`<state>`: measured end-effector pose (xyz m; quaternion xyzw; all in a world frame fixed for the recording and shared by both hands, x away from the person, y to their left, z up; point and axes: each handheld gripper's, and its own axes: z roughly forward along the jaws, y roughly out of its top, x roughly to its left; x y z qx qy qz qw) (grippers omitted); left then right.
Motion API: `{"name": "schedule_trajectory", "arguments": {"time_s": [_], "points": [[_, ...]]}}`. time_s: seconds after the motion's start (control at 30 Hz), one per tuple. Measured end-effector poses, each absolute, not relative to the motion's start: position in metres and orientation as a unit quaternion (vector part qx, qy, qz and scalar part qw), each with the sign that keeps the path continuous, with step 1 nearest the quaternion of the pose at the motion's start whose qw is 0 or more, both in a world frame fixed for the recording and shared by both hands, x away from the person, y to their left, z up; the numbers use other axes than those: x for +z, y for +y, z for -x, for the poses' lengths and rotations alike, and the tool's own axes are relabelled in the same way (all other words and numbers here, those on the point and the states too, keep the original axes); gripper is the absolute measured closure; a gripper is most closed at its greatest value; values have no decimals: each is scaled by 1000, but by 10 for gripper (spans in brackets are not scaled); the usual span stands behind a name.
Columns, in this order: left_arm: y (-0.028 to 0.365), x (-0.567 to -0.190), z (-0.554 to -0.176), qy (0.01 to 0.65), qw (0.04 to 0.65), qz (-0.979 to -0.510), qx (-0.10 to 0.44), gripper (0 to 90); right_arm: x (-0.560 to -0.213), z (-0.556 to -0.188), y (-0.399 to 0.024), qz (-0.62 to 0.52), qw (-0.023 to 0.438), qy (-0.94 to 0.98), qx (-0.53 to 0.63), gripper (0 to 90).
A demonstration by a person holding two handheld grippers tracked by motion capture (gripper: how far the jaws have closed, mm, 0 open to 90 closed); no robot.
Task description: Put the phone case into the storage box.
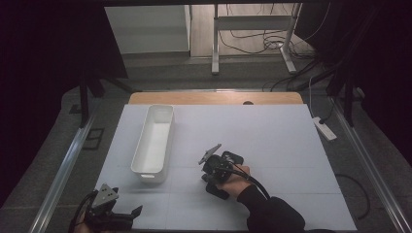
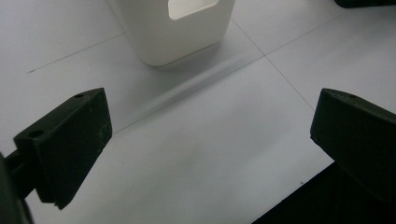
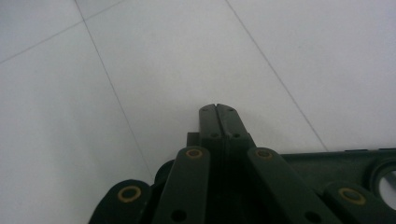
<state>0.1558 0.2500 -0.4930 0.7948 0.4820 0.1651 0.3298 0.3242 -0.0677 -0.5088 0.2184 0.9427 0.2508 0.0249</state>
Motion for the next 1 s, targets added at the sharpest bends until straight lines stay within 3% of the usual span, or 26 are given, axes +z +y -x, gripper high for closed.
{"name": "schedule_trajectory", "arguments": {"time_s": [1.0], "points": [[248,-493,-156,480,325,-797,167,0,-510,-309,-93,-215,15,948,236,900]]}}
